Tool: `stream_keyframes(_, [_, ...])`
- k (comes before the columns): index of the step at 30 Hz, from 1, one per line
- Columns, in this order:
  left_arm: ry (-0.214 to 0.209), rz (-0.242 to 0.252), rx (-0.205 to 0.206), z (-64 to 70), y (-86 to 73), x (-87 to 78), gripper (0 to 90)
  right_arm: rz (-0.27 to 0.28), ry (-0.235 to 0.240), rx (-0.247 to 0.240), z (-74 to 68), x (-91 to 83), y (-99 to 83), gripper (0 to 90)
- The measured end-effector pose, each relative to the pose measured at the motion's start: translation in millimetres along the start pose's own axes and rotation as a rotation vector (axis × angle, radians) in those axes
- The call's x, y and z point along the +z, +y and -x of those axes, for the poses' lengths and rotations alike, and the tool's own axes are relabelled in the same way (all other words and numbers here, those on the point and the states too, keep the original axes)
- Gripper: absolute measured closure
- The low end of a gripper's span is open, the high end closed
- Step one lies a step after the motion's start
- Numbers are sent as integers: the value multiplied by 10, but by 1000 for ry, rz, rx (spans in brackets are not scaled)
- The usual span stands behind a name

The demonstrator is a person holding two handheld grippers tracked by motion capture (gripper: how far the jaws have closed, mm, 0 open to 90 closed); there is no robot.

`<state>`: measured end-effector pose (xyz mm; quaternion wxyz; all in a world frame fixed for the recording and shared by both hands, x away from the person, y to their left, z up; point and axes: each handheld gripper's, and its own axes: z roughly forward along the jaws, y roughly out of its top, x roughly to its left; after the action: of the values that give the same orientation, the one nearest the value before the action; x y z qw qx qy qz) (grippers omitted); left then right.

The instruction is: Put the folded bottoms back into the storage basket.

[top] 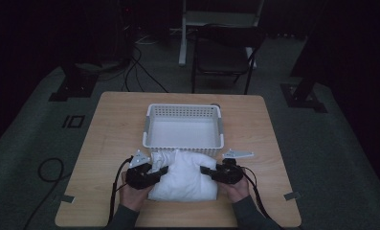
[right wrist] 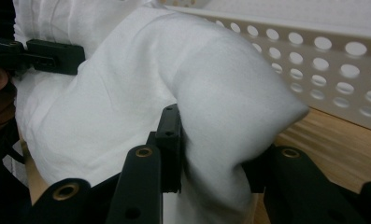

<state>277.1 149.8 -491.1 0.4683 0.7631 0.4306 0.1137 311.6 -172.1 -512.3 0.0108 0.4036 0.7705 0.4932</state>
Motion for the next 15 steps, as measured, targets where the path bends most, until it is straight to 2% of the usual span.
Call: stream_keyframes(15, [-9, 31, 10, 90, 99, -155, 623, 30, 25, -5, -57, -102, 75, 679])
